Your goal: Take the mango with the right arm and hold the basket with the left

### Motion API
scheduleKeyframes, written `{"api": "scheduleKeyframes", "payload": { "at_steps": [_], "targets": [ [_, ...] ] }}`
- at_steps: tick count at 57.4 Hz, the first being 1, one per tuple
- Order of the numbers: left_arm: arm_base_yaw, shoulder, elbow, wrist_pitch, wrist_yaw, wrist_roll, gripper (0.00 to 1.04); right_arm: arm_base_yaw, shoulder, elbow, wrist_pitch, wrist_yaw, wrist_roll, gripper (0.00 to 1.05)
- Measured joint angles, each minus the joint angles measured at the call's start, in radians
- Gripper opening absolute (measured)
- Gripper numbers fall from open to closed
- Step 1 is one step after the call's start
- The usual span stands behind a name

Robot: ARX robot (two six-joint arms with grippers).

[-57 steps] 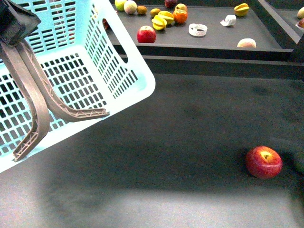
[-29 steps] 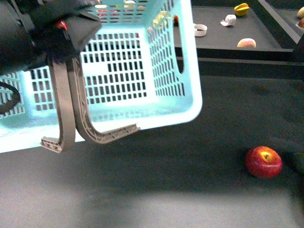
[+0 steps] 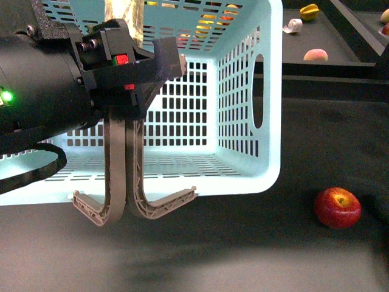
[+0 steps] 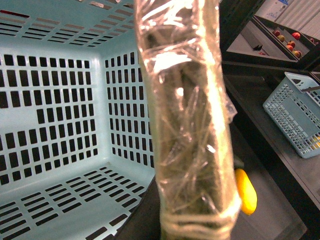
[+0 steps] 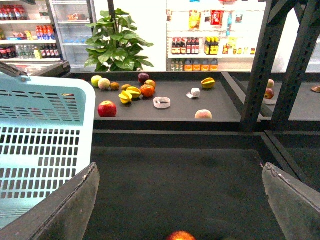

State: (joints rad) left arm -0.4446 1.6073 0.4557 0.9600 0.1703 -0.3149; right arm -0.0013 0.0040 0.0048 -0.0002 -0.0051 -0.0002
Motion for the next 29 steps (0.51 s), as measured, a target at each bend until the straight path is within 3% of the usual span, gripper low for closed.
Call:
{"api": "scheduleKeyframes", "payload": {
  "at_steps": [29],
  "targets": [
    [-0.049,-0.047,-0.016,-0.04,-0.016,0.022,0.08,0.0,0.0,0.0,0.0,0.0,0.0,0.97]
  ]
}}
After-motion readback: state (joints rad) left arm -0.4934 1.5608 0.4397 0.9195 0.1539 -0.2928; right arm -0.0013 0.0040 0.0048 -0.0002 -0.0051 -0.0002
